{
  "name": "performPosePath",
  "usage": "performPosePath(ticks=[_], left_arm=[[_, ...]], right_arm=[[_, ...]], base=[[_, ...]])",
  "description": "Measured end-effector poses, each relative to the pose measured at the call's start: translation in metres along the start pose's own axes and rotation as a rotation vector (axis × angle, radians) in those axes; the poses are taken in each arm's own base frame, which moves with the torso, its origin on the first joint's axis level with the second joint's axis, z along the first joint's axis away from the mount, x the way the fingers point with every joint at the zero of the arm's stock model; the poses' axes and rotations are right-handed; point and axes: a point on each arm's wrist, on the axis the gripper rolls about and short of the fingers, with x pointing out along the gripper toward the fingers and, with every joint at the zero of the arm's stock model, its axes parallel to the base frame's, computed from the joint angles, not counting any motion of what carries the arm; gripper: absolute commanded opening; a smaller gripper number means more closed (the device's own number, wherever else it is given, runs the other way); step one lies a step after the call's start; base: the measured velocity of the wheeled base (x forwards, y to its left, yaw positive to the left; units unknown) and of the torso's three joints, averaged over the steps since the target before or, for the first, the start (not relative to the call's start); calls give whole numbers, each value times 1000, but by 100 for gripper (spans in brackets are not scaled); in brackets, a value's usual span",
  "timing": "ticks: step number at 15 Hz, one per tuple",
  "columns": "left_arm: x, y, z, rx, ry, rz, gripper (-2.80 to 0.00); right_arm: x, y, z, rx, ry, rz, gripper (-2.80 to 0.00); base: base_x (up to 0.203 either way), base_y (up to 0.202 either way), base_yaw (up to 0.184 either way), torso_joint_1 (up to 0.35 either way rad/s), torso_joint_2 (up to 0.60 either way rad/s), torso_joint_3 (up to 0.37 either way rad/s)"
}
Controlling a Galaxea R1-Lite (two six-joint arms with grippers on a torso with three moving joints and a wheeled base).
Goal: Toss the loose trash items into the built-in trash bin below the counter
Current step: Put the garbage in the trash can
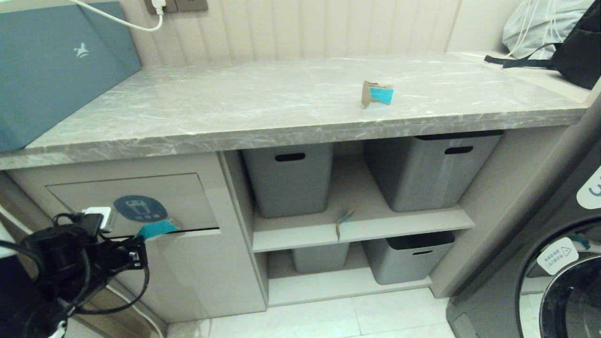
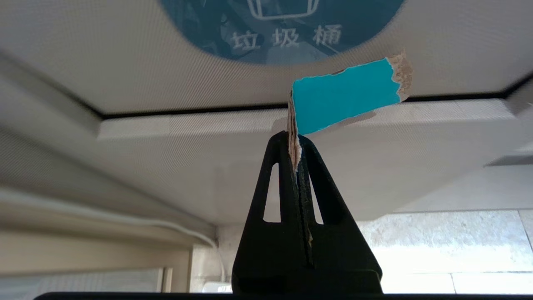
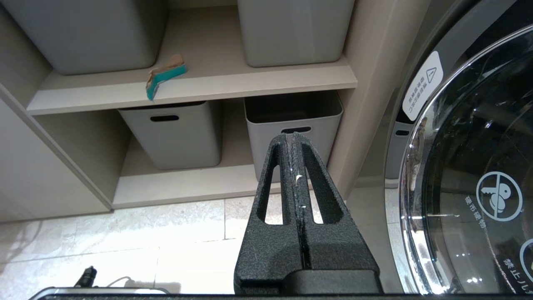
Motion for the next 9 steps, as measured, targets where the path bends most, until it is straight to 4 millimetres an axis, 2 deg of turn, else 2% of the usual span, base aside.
performPosePath(ticks=[5, 9], left_arm=[[42, -2, 0, 6, -42, -13, -280], [63, -9, -3, 12, -56, -31, -280]], right_arm=[[0, 0, 0, 0, 0, 0, -280], [0, 0, 0, 0, 0, 0, -280]], base=[[0, 0, 0, 0, 0, 0], [0, 0, 0, 0, 0, 0]])
